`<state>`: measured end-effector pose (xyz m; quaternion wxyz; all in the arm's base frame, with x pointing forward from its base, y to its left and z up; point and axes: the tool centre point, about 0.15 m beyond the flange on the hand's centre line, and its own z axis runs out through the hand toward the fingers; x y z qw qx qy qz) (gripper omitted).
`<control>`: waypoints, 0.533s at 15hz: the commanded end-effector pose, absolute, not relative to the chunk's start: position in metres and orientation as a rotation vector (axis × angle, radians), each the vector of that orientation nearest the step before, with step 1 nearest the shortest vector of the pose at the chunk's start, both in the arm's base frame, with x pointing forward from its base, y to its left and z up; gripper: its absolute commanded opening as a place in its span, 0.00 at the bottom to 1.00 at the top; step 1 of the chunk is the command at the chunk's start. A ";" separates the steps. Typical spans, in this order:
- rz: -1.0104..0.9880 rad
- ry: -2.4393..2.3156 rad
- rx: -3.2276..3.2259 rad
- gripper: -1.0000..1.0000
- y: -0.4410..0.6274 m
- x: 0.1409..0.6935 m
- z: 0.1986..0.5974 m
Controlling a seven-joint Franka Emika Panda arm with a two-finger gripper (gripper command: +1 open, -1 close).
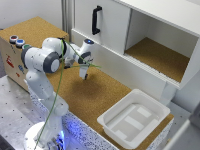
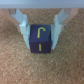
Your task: Grasp the purple block, then rotate it right
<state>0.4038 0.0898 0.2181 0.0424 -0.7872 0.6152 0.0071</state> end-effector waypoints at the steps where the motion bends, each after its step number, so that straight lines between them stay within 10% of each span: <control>1: -0.140 2.111 -2.095 0.00 0.090 0.368 0.204; 3: -0.137 2.116 -2.106 0.00 0.088 0.377 0.212; 4: -0.159 2.107 -2.100 1.00 0.088 0.380 0.216; 8: -0.236 2.031 -2.097 1.00 0.098 0.383 0.240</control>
